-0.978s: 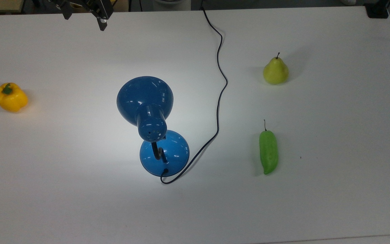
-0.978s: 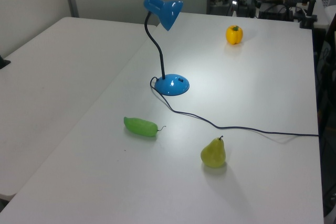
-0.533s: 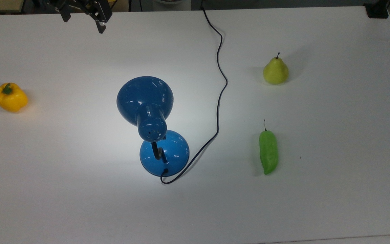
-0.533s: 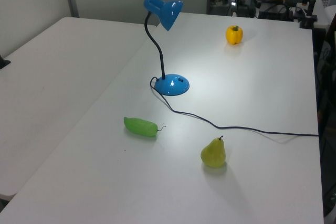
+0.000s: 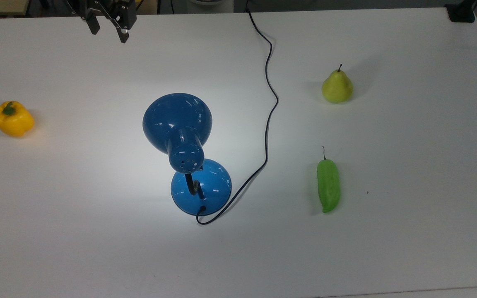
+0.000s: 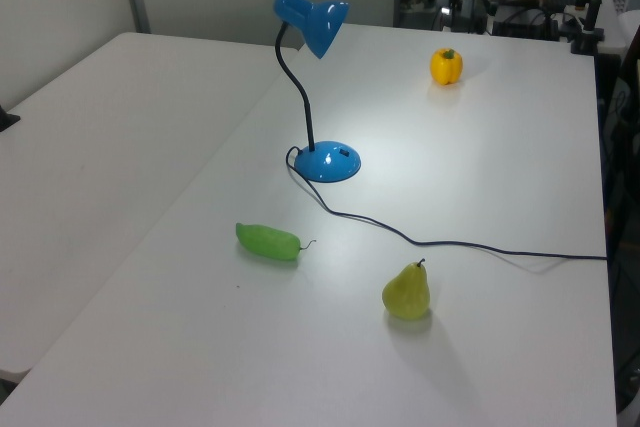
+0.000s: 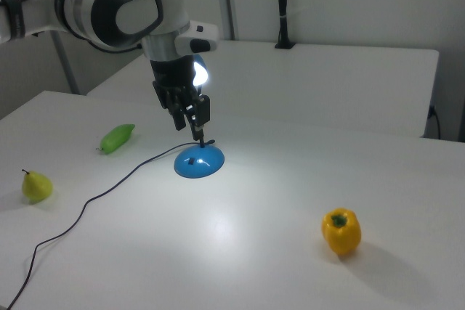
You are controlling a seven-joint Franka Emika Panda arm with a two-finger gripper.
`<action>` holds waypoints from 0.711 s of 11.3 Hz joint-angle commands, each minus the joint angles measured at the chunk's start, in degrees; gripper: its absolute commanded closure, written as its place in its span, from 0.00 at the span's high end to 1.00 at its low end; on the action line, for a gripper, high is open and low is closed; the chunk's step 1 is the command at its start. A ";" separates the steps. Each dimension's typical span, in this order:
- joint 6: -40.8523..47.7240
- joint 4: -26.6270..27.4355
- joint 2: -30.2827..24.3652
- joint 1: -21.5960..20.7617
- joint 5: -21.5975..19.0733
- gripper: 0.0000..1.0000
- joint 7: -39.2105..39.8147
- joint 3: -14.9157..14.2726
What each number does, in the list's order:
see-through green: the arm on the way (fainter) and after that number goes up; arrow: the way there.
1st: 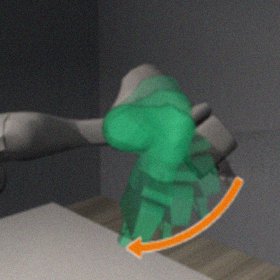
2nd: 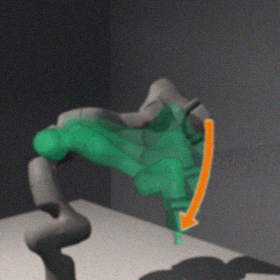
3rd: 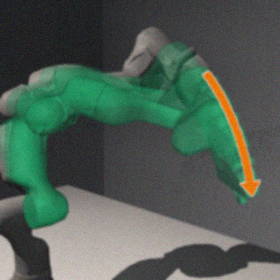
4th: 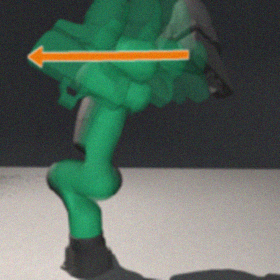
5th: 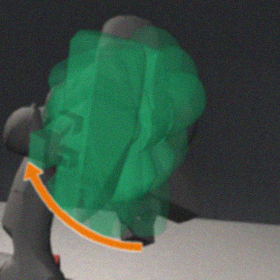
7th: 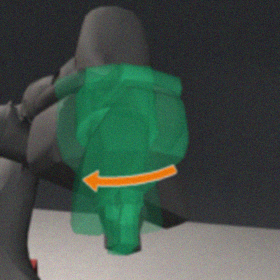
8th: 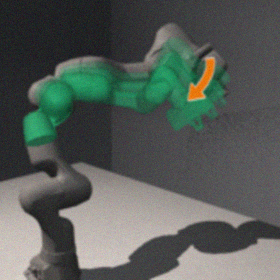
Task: Turn off lamp
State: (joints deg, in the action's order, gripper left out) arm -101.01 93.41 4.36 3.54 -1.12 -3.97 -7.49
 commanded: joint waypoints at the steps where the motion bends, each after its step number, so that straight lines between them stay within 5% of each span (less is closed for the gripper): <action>1: -0.94 -0.07 0.30 -0.73 -2.30 0.16 7.12 -1.03; 2: -0.94 -0.07 0.39 -0.64 -3.26 0.03 8.70 -1.03; 3: -0.94 -0.07 0.91 -0.64 -3.71 0.00 9.67 -1.03; 8: -6.20 0.01 4.86 -1.35 -3.80 0.00 9.77 -0.86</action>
State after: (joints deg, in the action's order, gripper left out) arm -104.46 93.46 7.33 3.40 -3.69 4.28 -7.57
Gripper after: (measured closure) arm 0.991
